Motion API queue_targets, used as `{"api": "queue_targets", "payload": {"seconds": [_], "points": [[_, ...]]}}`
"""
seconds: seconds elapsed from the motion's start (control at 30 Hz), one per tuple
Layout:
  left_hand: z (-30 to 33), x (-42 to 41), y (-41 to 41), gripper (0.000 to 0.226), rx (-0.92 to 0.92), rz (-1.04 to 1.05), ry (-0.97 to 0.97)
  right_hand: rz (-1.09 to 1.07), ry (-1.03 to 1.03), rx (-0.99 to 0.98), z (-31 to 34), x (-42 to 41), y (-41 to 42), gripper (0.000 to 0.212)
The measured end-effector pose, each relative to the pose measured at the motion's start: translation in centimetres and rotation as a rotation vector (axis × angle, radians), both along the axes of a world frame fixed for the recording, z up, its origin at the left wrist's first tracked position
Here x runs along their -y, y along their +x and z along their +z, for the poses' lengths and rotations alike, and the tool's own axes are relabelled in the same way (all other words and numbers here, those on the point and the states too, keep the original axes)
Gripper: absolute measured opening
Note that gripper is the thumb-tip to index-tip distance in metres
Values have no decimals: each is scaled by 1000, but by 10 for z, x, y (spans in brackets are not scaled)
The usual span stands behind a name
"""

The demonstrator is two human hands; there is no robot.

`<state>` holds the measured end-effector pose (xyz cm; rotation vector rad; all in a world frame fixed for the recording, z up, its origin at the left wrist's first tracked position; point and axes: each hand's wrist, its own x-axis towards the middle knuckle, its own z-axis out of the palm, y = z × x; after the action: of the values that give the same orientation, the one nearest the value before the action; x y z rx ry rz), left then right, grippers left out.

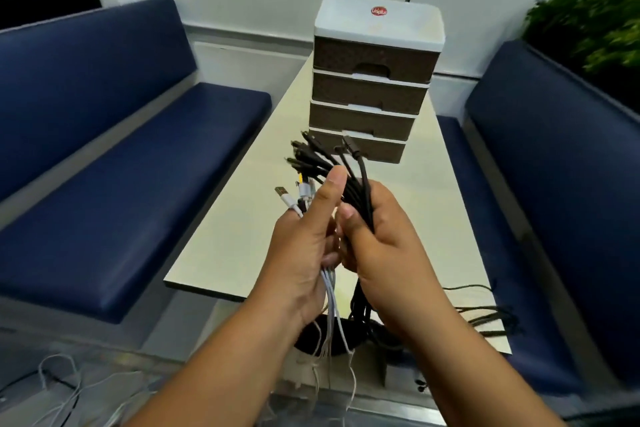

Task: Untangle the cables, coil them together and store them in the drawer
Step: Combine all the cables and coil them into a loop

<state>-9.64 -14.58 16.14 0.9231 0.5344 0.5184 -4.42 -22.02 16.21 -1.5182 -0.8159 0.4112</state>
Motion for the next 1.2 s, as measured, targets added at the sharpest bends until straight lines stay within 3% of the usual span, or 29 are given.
{"api": "queue_targets", "payload": {"seconds": [0.13, 0.3, 0.47, 0.6, 0.77, 1.0, 1.2], "points": [[4, 9, 5, 38, 3, 14, -48, 9, -143, 224, -5, 20, 2, 23], [-1, 13, 10, 66, -33, 6, -66, 79, -322, 450, -10, 30, -4, 34], [-8, 16, 12, 33, -11, -37, -78, 80, -387, 565, -11, 35, -4, 22], [-13, 14, 15, 27, -37, 25, -80, 75, -398, 521, -10, 30, -8, 27], [-13, 7, 17, 39, -100, 84, 42, -6, -358, 412, -18, 24, -12, 31], [5, -4, 21, 42, 65, -12, 93, -127, -152, 320, -18, 21, -7, 34], [32, -8, 29, 42, 206, -184, 125, -148, 90, -92, -15, 16, 2, 27]]}}
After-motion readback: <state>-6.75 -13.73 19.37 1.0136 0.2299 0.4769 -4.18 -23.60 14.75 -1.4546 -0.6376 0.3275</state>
